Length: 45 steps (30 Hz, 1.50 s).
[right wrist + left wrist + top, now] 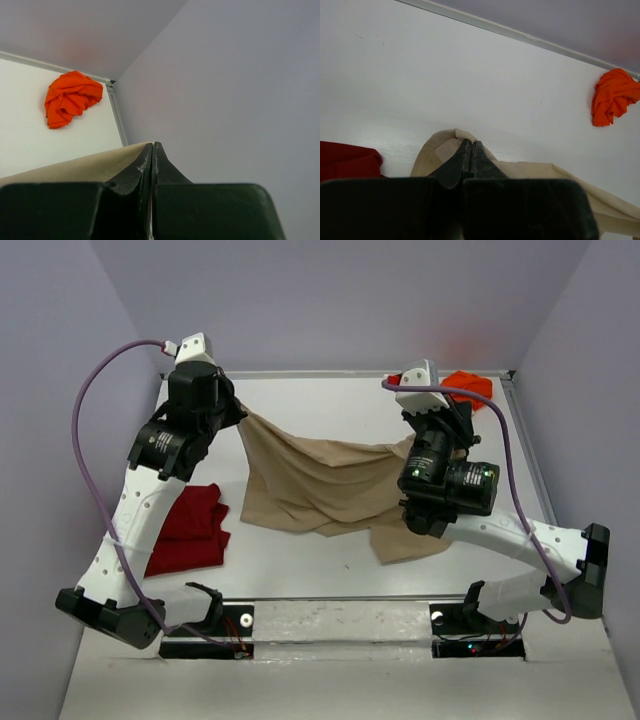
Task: Fold and stack the t-shirts
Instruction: Flatten out the tshirt
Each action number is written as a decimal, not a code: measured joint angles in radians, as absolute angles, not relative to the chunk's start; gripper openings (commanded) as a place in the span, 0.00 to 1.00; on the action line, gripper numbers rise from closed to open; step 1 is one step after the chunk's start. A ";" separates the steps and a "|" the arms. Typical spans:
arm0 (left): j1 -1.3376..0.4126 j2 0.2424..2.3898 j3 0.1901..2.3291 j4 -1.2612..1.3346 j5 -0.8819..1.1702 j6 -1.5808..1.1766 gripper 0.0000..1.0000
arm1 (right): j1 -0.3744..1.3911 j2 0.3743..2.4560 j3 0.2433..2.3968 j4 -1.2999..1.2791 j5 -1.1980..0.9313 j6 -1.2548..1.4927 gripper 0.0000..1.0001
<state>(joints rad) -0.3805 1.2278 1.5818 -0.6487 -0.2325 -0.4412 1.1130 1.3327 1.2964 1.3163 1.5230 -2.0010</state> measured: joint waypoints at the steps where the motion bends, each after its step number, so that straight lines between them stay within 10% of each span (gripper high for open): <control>1: -0.381 1.233 1.582 -0.649 -0.237 -0.441 0.00 | 1.109 1.333 1.302 1.317 1.523 -2.001 0.00; 9: -0.381 1.354 1.647 -0.664 -0.286 -0.424 0.00 | 1.073 1.343 1.328 1.317 1.523 -2.001 0.00; 11: -0.381 1.402 1.683 -0.663 -0.292 -0.419 0.17 | 1.073 1.353 1.328 1.317 1.523 -2.001 0.00; 13: -0.380 1.464 1.727 -0.668 -0.290 -0.414 0.70 | 1.073 1.367 1.329 1.317 1.523 -2.001 0.00; 18: -0.369 1.637 1.855 -0.683 -0.274 -0.398 0.99 | 1.073 1.376 1.329 1.317 1.523 -2.001 0.00; 27: -0.360 1.900 2.069 -0.742 -0.281 -0.390 0.99 | 1.073 1.375 1.329 1.317 1.523 -2.001 0.00; 45: -0.822 1.202 1.484 -0.465 -0.173 -0.419 0.99 | 1.060 1.493 1.364 1.312 1.523 -2.001 0.00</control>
<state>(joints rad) -0.8215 1.2018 1.4837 -0.4652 -0.1730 -0.4194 1.0603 1.4925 1.3636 1.3117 1.5227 -2.0010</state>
